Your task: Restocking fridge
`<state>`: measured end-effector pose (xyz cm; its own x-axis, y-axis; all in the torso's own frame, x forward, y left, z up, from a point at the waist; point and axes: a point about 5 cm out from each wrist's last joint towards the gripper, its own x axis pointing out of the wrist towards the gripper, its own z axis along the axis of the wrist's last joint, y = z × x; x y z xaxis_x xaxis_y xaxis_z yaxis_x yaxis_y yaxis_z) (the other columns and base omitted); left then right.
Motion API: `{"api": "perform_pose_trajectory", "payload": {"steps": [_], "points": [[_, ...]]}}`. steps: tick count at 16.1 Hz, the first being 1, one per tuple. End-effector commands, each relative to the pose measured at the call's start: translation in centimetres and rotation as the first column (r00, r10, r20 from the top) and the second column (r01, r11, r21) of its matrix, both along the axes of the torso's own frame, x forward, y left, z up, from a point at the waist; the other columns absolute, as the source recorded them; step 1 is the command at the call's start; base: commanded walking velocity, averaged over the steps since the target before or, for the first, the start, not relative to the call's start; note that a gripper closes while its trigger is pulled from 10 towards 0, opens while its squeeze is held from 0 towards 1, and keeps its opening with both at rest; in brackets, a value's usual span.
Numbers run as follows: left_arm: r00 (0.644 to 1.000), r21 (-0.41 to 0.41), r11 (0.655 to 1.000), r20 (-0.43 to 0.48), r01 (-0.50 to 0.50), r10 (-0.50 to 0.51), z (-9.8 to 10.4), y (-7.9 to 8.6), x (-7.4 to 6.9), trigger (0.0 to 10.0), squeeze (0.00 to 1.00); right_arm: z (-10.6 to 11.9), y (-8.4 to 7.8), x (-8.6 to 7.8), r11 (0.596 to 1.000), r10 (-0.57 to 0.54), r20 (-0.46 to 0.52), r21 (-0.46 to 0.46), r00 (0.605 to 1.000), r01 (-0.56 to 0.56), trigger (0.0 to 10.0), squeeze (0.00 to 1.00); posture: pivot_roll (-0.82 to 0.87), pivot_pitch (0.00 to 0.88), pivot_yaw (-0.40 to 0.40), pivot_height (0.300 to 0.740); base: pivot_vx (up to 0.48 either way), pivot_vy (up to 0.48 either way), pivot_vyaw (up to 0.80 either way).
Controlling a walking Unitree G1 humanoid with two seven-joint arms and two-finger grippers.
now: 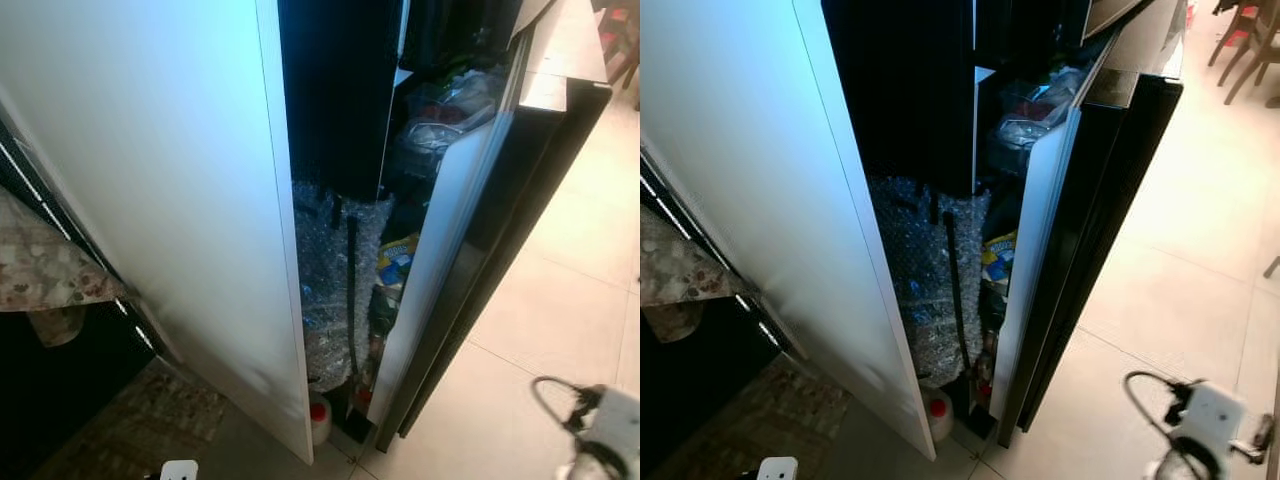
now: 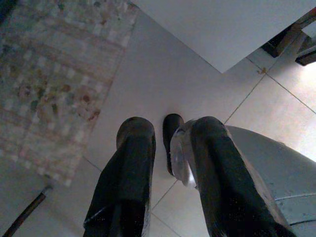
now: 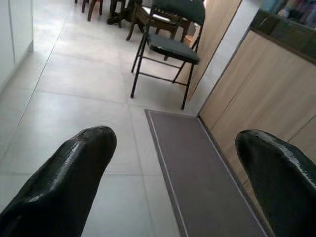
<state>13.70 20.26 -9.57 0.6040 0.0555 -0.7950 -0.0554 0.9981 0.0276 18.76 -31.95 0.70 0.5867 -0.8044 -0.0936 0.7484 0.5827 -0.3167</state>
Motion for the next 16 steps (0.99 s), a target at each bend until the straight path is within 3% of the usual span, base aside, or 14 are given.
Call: {"api": "perform_pose_trajectory", "payload": {"steps": [1,3,5,6,7,8,12,13,14,16], "points": [[1.0,0.01,1.0,-0.026,0.007,-0.007,-0.2,0.2,-0.5,10.0,0.0,0.2,-0.4,0.5,1.0,0.002,0.006,0.02,1.0,-0.002,10.0,0.0,-0.04,0.013,0.019,0.74,0.0,0.0,0.0],[1.0,0.009,1.0,-0.024,0.006,-0.006,-0.2,0.2,-0.5,10.0,0.0,1.1,-0.2,1.8,0.998,0.056,0.025,0.014,0.998,-0.057,10.0,0.0,-0.04,0.013,0.019,0.74,0.0,0.0,0.0],[1.0,0.01,1.0,-0.026,0.003,-0.003,-0.2,0.3,-0.5,10.0,0.0,1.5,-0.3,2.2,0.998,0.051,0.043,0.019,0.998,-0.052,10.0,0.0,-0.04,0.012,0.016,0.74,0.0,0.0,0.0],[1.0,0.01,1.0,-0.028,0.001,-0.001,-0.2,0.3,-0.6,10.0,0.0,1.9,-0.2,2.9,0.994,0.105,0.059,0.027,0.993,-0.107,10.0,0.0,-0.05,0.011,0.02,0.74,0.0,0.0,0.0],[0.999,0.01,1.0,-0.032,0.004,-0.004,-0.2,0.3,-0.7,10.0,0.0,2.5,0.2,4.0,0.972,0.233,0.07,0.017,0.97,-0.235,10.0,0.0,-0.05,0.01,0.021,0.74,0.0,0.0,0.0],[0.999,0.01,1.0,-0.033,0.004,-0.003,-0.2,0.3,-0.7,10.0,0.0,2.7,0.2,4.2,0.967,0.254,0.069,0.011,0.965,-0.256,10.0,0.0,-0.05,0.009,0.018,0.74,0.0,0.0,0.0],[0.999,0.013,1.0,-0.034,-0.006,0.006,-0.2,0.4,-0.7,10.0,0.0,4.1,-3.8,3.0,0.975,0.222,0.036,-0.029,0.974,-0.221,10.0,0.0,-0.05,0.007,0.018,0.74,0.0,0.0,0.0],[0.999,0.013,1.0,-0.037,-0.003,0.003,-0.3,0.4,-0.7,10.0,0.0,4.6,-5.3,2.6,0.981,0.192,0.057,-0.008,0.98,-0.192,10.0,0.0,-0.05,0.01,0.022,0.74,0.0,0.0,0.0],[0.999,0.012,1.0,-0.037,-0.002,0.002,-0.3,0.4,-0.8,10.0,0.0,4.8,-5.6,2.6,0.978,0.205,0.076,0.014,0.976,-0.206,10.0,0.0,-0.05,0.01,0.022,0.74,0.0,0.0,0.0],[0.999,0.011,1.0,-0.038,-0.001,0.001,-0.3,0.4,-0.7,10.0,0.0,4.9,-4.5,4.2,0.901,0.38,0.169,0.156,0.91,-0.405,10.0,0.0,-0.05,0.023,0.017,0.74,0.0,0.0,0.0]]}}
